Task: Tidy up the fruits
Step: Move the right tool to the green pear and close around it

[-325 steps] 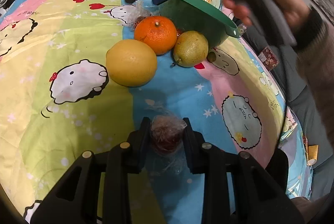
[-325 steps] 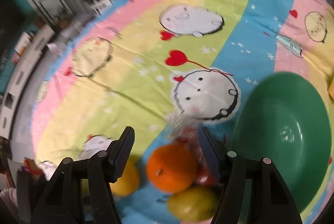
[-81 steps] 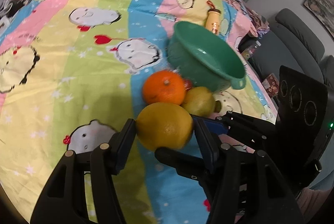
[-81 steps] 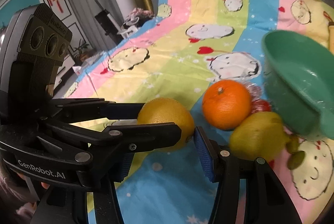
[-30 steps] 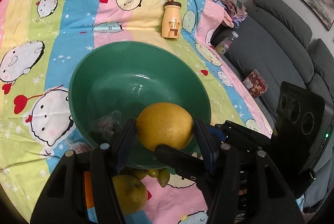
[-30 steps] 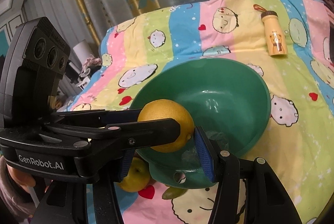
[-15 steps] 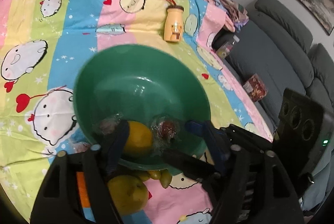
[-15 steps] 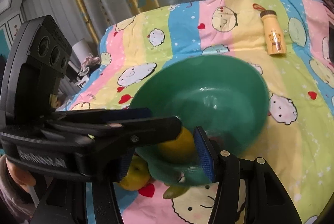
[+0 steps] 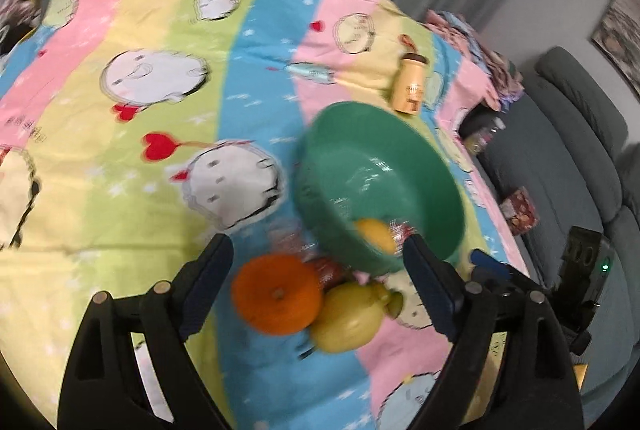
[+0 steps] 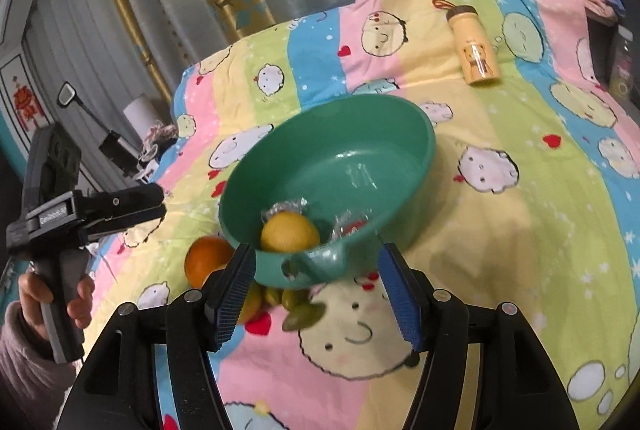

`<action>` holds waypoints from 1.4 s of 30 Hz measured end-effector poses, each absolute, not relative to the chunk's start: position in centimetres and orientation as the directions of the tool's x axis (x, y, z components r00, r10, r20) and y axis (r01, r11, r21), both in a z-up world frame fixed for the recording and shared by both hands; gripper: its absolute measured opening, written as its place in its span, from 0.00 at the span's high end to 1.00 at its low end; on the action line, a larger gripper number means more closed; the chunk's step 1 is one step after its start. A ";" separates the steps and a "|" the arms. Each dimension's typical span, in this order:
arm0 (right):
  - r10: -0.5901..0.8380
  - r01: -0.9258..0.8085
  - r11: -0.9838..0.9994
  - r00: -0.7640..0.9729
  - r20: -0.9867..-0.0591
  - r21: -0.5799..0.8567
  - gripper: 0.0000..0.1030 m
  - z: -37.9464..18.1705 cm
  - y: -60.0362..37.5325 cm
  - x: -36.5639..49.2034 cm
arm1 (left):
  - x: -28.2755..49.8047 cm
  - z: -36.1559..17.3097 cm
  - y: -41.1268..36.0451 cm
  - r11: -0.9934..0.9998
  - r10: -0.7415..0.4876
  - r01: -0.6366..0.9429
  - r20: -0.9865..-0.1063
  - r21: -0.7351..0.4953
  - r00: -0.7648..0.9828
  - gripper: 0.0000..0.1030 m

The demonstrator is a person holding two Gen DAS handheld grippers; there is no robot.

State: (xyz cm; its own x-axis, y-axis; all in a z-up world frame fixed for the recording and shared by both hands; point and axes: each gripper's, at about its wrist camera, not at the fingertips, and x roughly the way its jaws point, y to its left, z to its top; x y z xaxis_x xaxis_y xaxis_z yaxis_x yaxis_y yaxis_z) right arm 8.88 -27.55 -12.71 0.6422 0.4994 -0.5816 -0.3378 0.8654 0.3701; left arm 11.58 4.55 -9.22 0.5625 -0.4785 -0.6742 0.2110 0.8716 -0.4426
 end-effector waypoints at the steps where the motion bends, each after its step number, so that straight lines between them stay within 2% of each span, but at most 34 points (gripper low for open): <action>1: 0.500 -0.336 0.865 0.641 -0.582 0.372 0.37 -12.8 -27.6 8.7 | 11.2 -9.5 5.0 0.876 -0.469 0.196 -0.679 -0.442 0.564 0.16; 6: 0.513 -0.341 0.858 0.623 -0.591 0.385 0.37 -13.1 -27.5 7.9 | 9.5 -10.7 6.7 0.880 -0.453 0.151 -0.697 -0.451 0.556 0.16; 16: 0.555 -0.410 0.831 0.553 -0.622 0.376 0.37 -13.9 -25.0 6.5 | 6.7 -11.9 8.0 0.848 -0.499 0.134 -0.688 -0.513 0.526 0.16; 32: 0.590 -0.490 0.791 0.451 -0.670 0.367 0.37 -15.6 -20.3 5.5 | 5.4 -12.7 5.1 0.838 -0.543 0.253 -0.693 -0.483 0.474 0.16; 42: 0.594 -0.509 0.779 0.414 -0.690 0.366 0.37 -16.7 -19.2 5.9 | 5.7 -13.4 3.8 0.788 -0.615 0.292 -0.667 -0.543 0.421 0.16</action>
State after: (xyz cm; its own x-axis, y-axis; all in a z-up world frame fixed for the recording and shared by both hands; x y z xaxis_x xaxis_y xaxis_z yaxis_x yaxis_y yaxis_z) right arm 5.90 -19.18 -16.65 0.4136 0.5943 -0.6897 -0.5088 0.7791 0.3662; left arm 5.65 3.77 -13.42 0.4207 -0.6154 -0.6666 0.2924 0.7875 -0.5425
